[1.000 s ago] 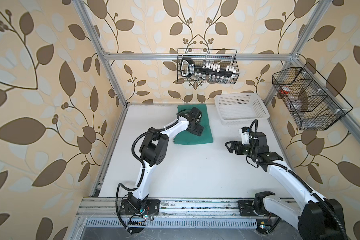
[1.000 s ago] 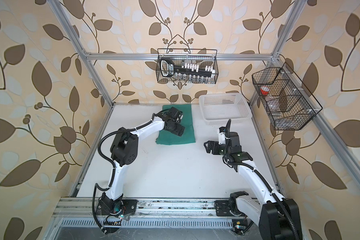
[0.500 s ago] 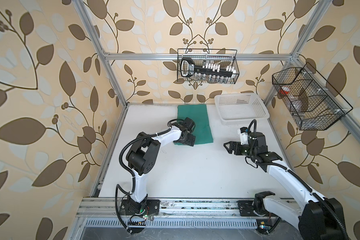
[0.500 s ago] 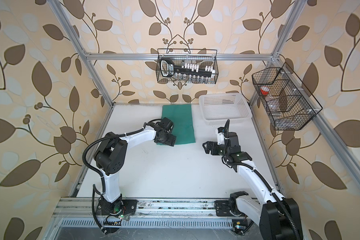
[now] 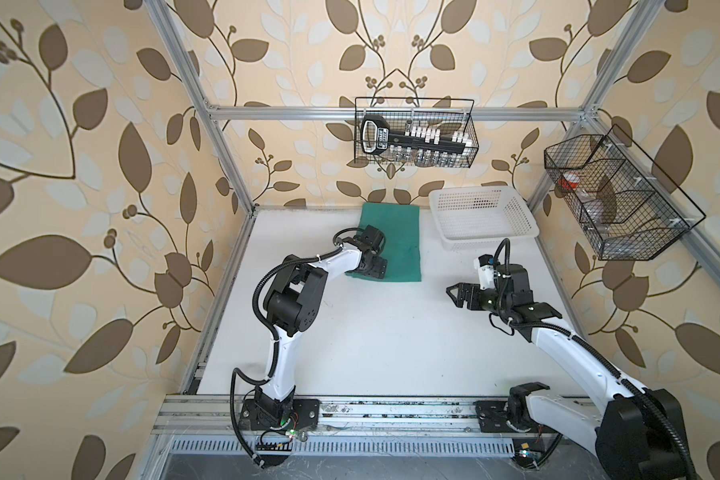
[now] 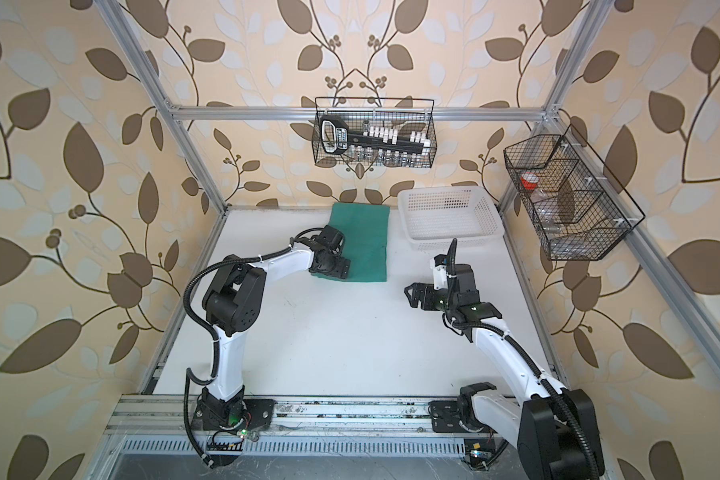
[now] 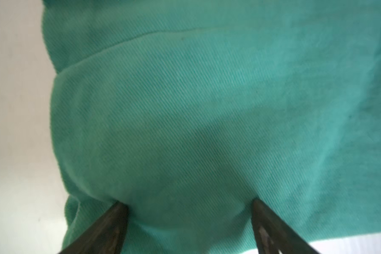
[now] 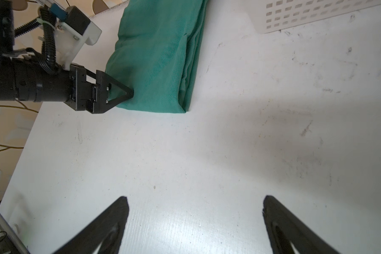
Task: Fold and stack the trousers
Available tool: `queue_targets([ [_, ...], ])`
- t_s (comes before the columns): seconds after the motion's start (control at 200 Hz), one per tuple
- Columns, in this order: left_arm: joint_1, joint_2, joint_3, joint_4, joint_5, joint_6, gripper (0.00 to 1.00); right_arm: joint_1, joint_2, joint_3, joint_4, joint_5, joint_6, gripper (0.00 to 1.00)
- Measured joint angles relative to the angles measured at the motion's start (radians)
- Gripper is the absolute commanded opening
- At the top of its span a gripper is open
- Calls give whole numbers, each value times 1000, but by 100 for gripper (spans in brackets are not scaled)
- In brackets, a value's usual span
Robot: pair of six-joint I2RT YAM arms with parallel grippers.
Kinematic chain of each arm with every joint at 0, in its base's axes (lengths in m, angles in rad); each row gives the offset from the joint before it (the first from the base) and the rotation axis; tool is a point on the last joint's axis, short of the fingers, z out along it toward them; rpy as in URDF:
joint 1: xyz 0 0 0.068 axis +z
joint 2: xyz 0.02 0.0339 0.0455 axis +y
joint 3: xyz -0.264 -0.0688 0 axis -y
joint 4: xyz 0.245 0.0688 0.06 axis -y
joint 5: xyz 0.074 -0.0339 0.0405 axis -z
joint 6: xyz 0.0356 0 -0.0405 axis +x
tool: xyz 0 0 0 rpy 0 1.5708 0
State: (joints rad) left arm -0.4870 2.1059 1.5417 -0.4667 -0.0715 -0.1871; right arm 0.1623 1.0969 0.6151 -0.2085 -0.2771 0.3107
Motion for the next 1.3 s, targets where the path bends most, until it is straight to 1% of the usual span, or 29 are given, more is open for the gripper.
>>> queue_targets([
  [0.145,3,8,15,-1,20,0,90,-1,30,5,21,0,0,98],
  [0.295,3,-13,1,-3,21,11,95,-2,56,17,58,-4,1,100],
  [0.39,5,-87,-64,4,10,30,99,-2,62,24,85,-1,-1,100],
  [0.525,28,-261,-194,34,6,49,99,-11,62,24,136,53,-16,100],
  [0.625,91,-389,-292,92,-14,50,99,-29,48,3,208,115,-24,100],
  [0.74,180,-497,-431,192,-68,47,99,-41,23,-43,299,243,-47,100],
  [0.835,256,-549,-557,264,-107,40,99,-45,25,-93,387,360,-71,100],
  [0.945,323,-572,-678,339,-156,39,99,-90,48,-167,502,440,-83,100],
  [1.025,348,-594,-771,412,-199,50,99,-121,76,-220,584,476,-100,100],
  [1.065,360,-607,-811,443,-202,51,99,-129,99,-246,632,492,-115,100],
  [1.22,433,-621,-949,633,-189,71,99,-172,154,-317,790,486,-160,100],
  [1.3,472,-621,-1010,745,-187,87,99,-175,188,-332,893,470,-189,100],
])
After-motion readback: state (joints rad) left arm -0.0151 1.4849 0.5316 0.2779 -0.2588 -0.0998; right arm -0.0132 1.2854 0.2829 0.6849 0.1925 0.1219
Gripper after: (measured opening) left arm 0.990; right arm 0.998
